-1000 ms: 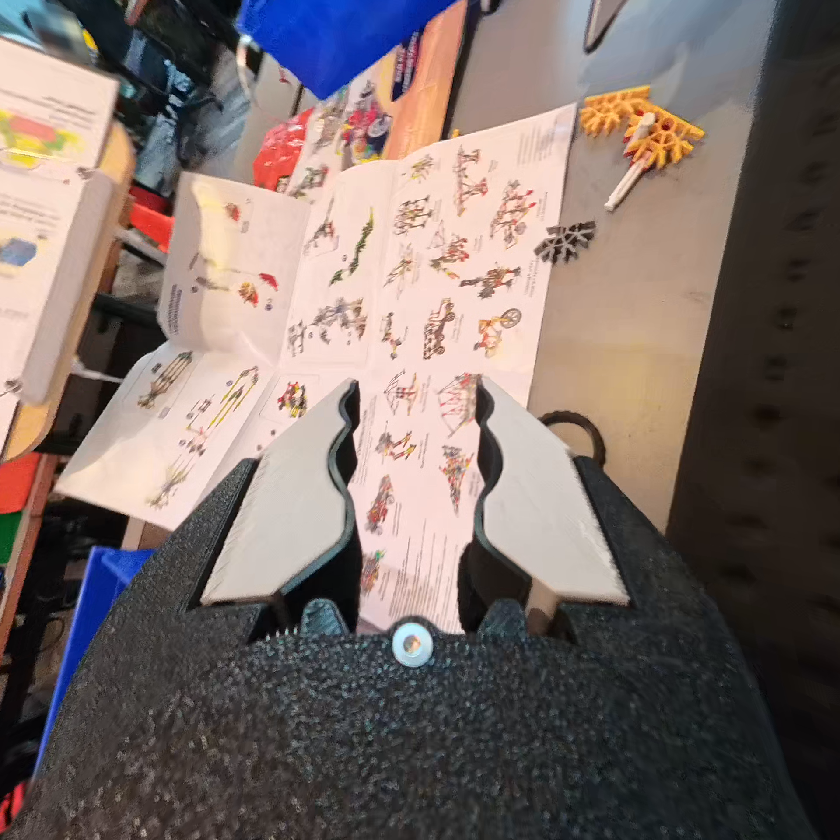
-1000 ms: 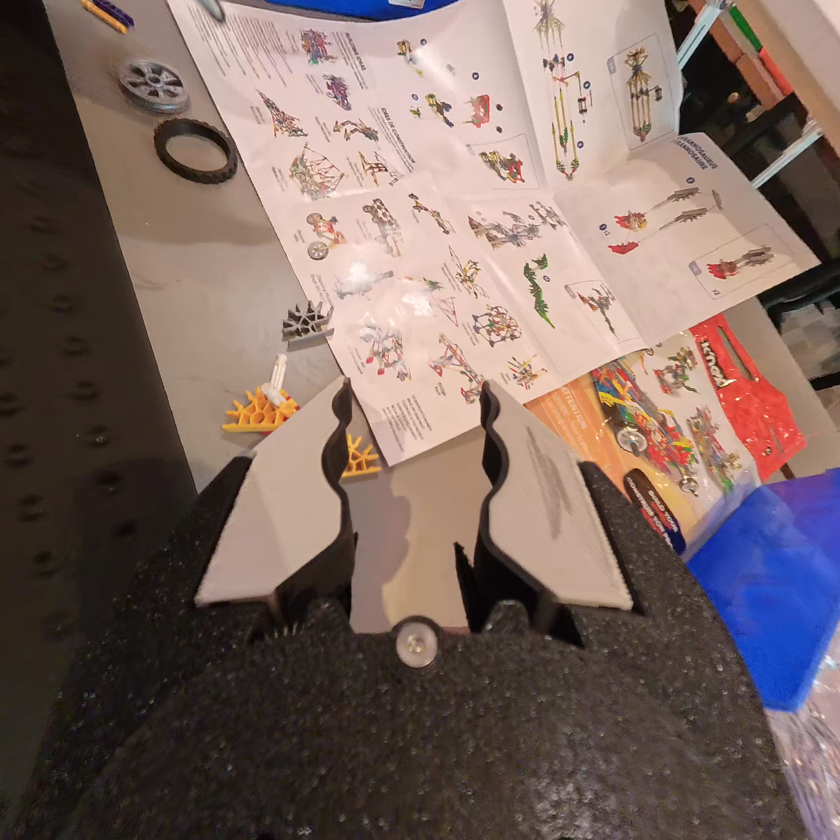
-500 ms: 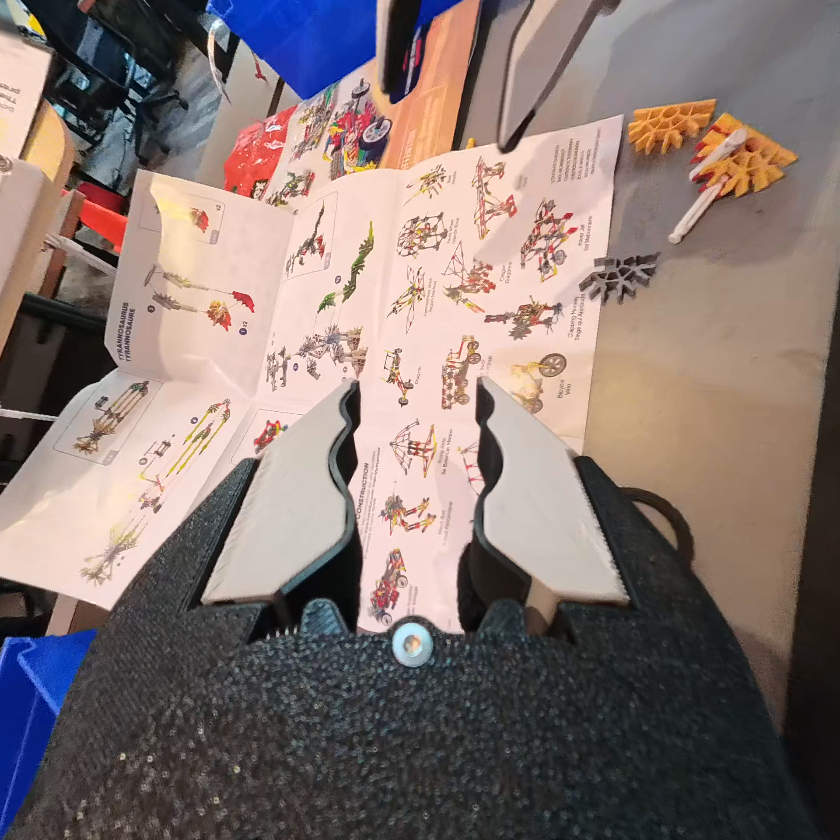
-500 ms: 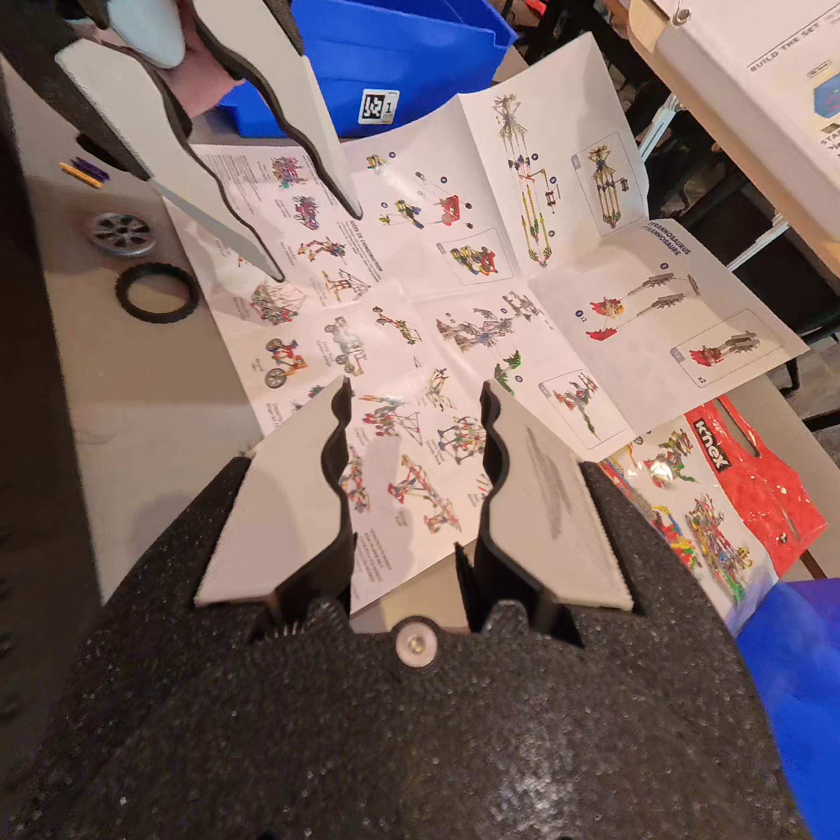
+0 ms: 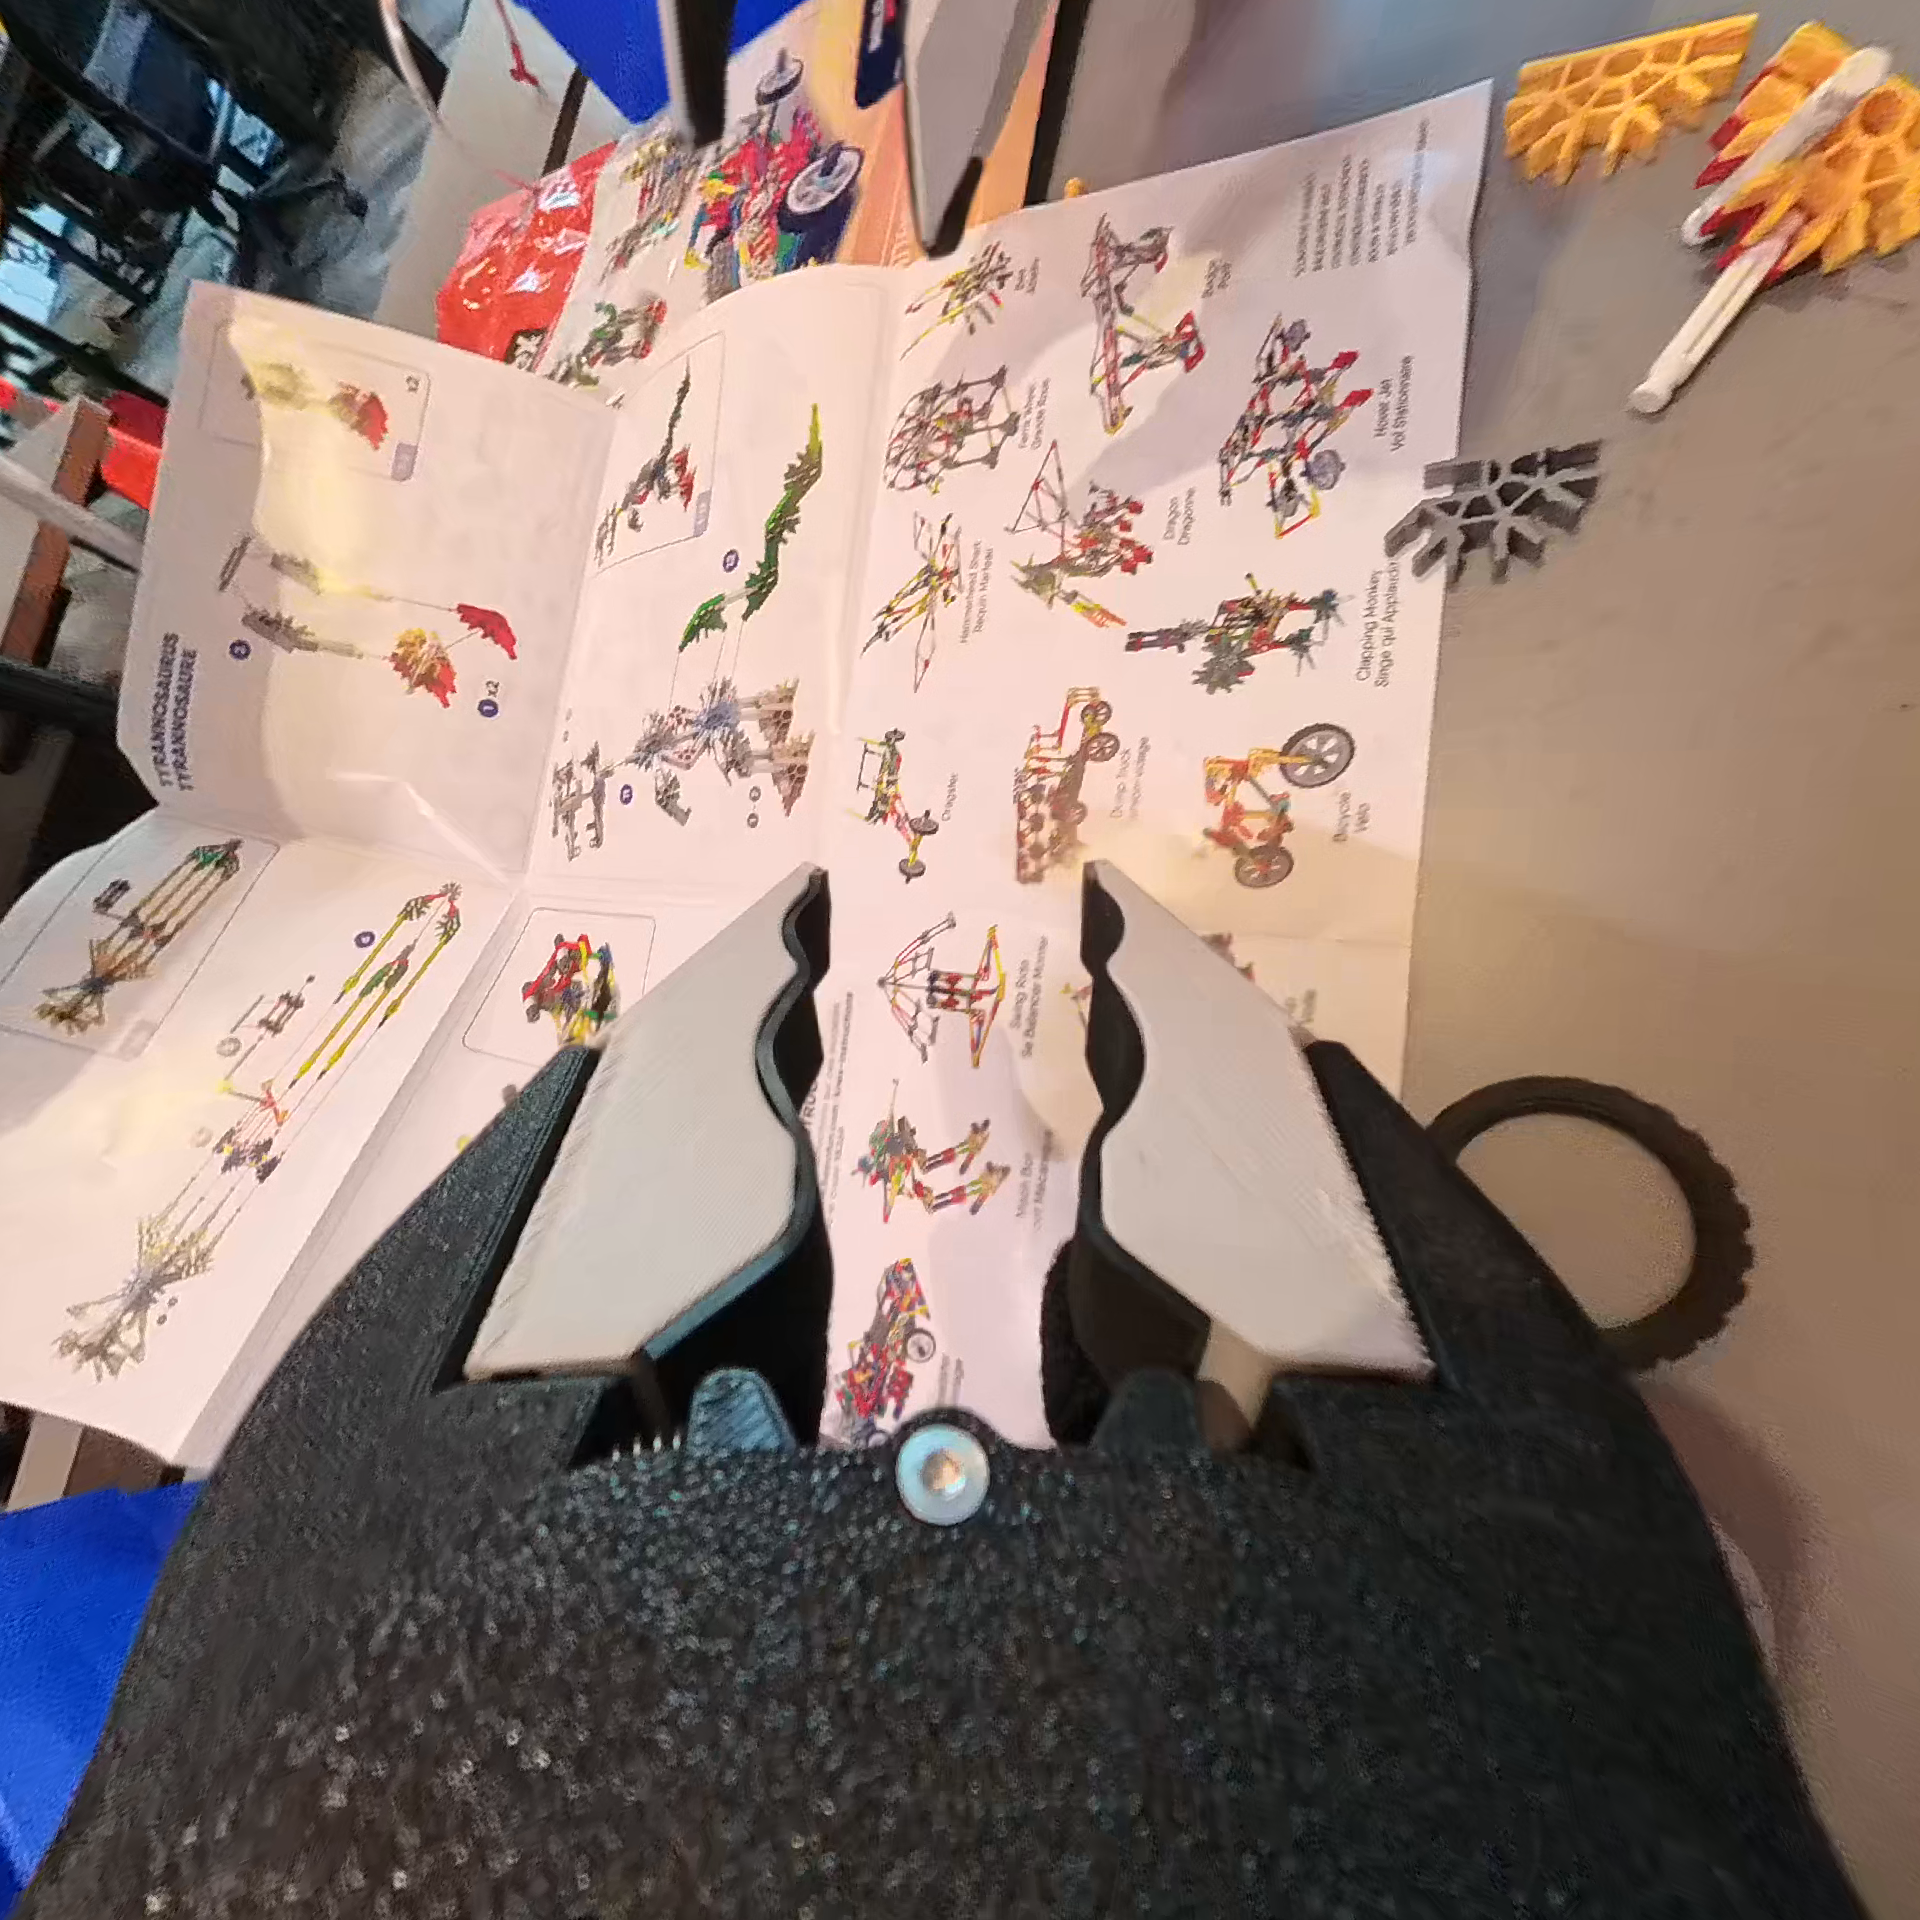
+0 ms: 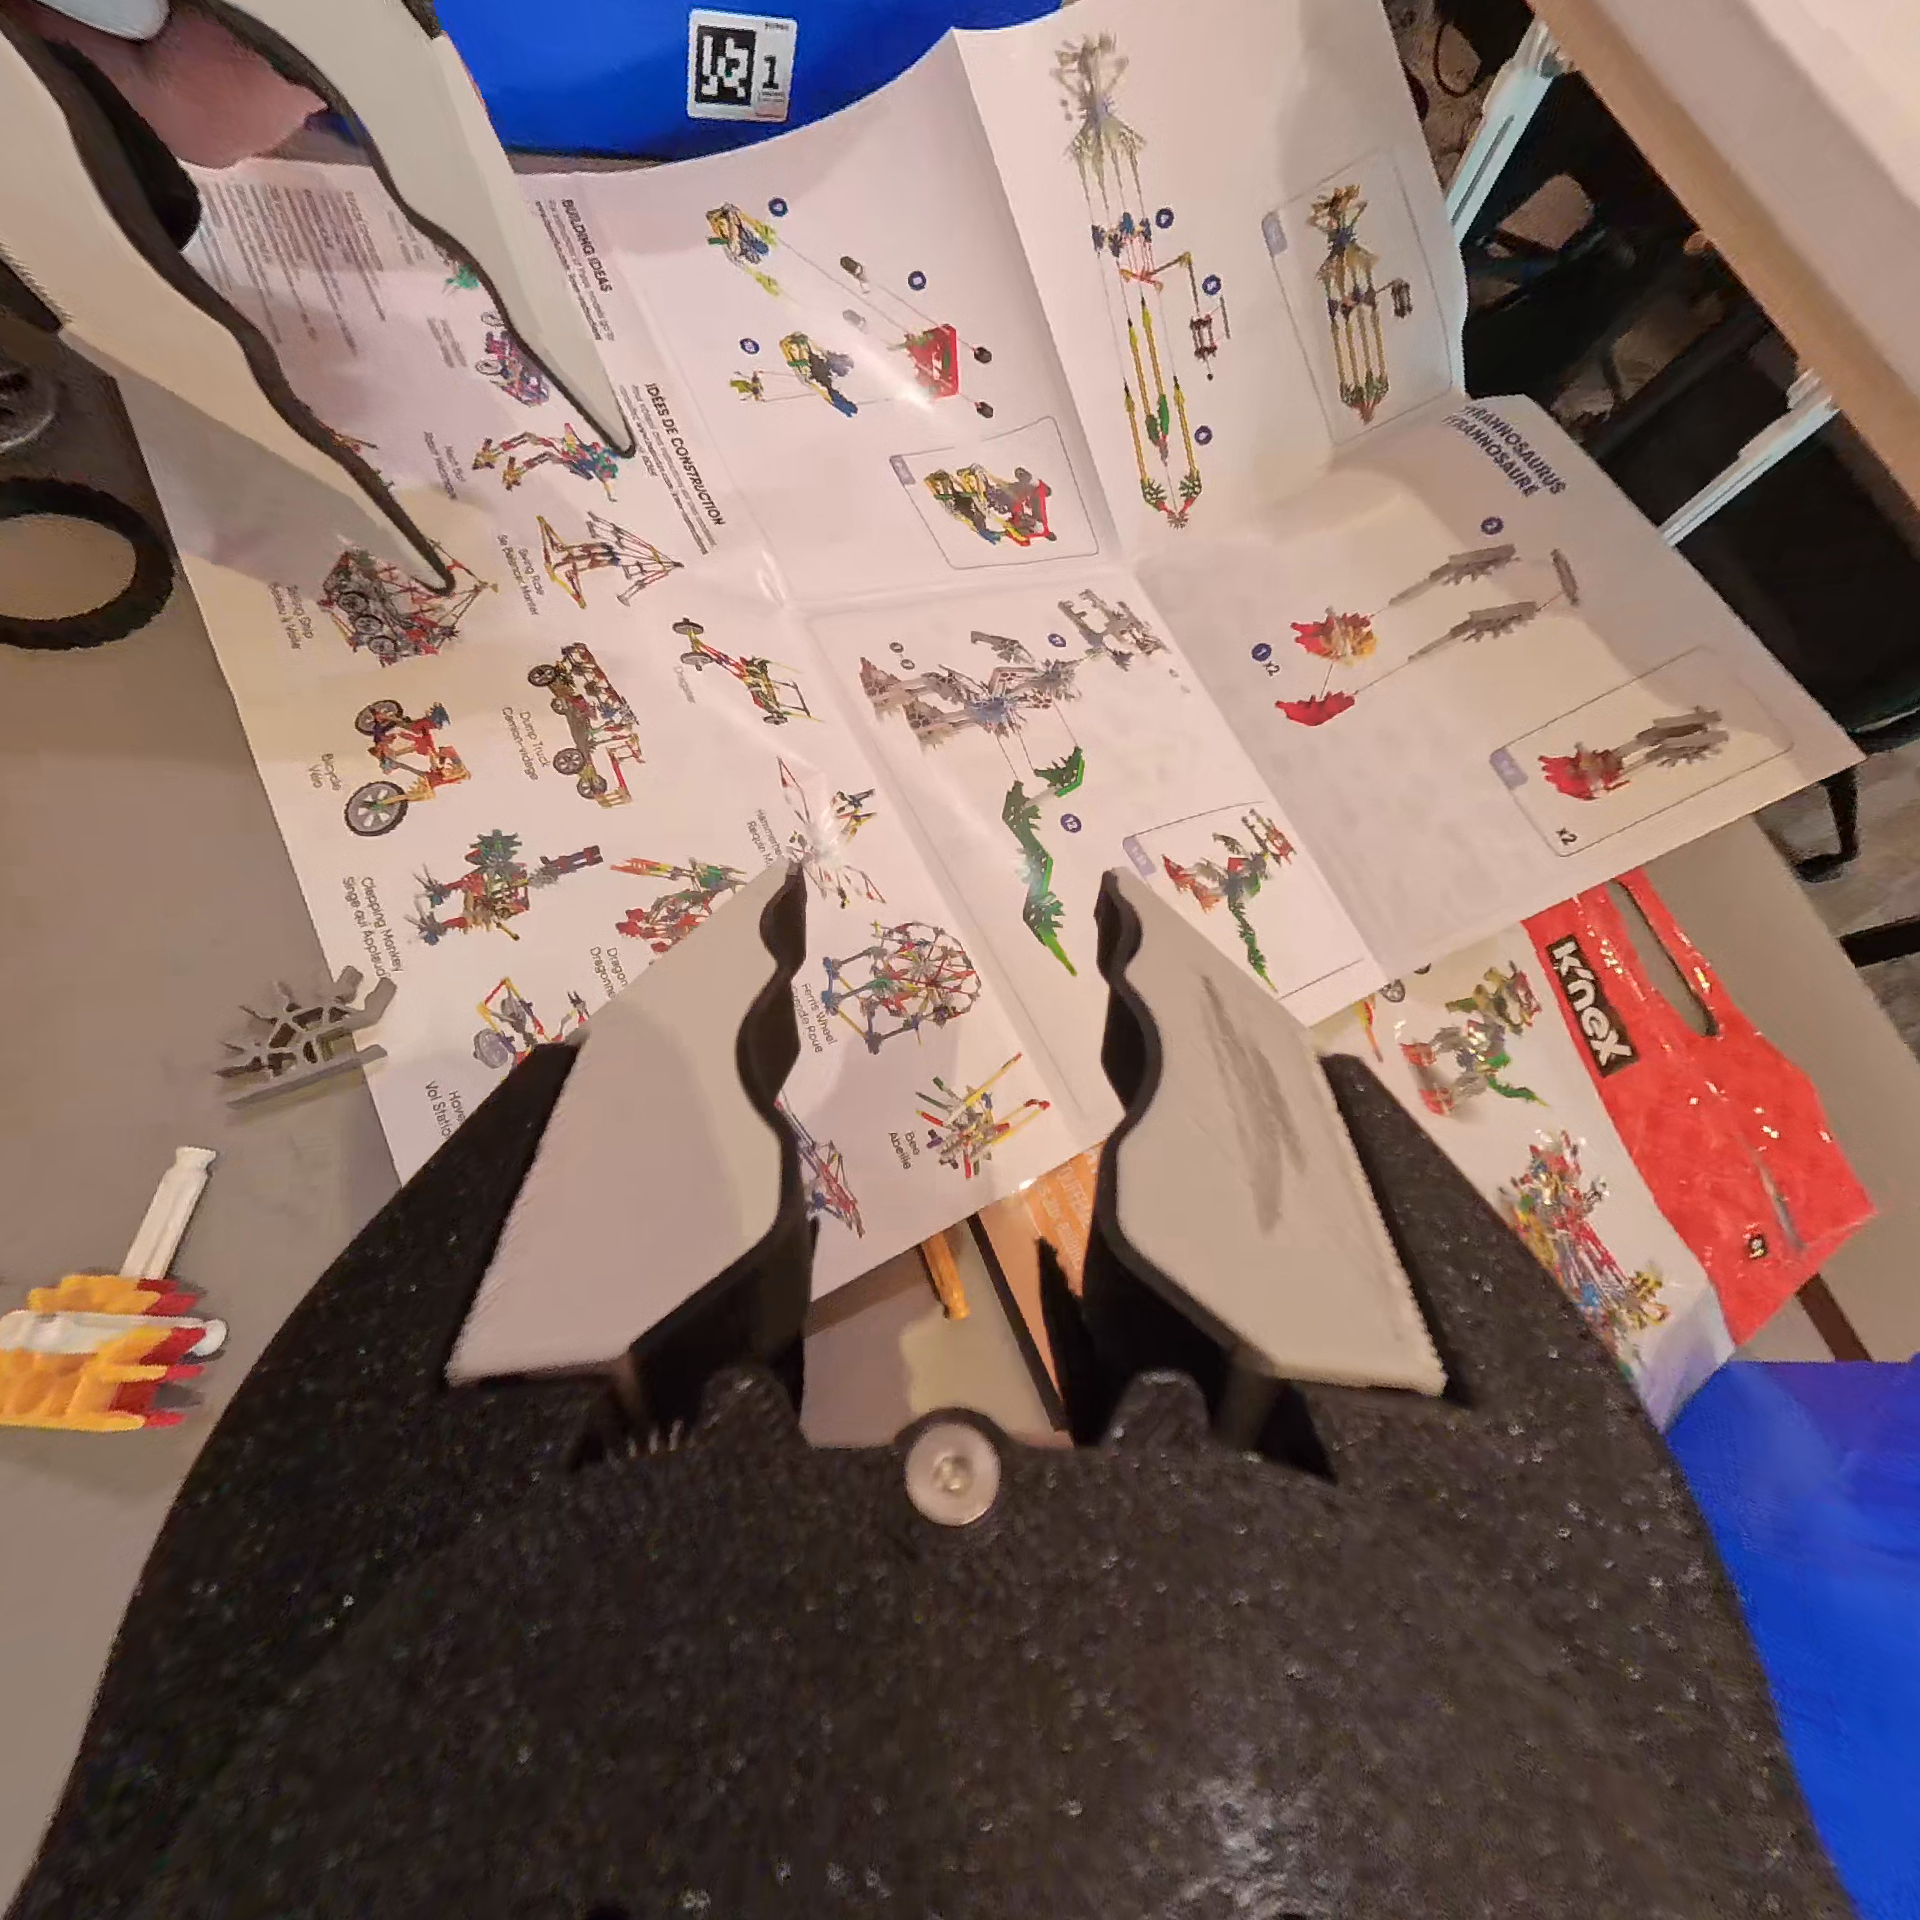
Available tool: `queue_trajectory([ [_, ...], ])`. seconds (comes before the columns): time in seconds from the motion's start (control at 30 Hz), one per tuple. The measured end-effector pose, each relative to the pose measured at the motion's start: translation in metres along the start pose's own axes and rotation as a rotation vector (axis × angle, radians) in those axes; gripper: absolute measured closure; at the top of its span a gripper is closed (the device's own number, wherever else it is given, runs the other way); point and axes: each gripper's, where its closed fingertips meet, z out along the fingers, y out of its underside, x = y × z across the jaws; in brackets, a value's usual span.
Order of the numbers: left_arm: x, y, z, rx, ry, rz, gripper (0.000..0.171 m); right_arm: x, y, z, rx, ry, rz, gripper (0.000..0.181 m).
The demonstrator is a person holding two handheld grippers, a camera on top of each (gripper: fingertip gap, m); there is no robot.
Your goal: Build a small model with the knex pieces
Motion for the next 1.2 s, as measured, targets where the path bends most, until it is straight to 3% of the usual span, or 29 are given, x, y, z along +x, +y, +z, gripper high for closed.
queue_trajectory([
  [0.47,0.002,0.002,-0.009,0.02,0.026,-0.062,0.126,-0.042,-0.005,-0.002,-0.005,-0.114,-0.012,0.125],
  [1.1,0.043,-0.012,-0.016,0.059,0.223,-0.036,0.126,-0.08,0.009,-0.011,-0.098,-0.317,-0.027,0.126],
  [1.2,0.05,-0.014,-0.015,0.065,0.248,-0.031,0.125,-0.093,0.016,-0.017,-0.129,-0.406,-0.02,0.126],
])
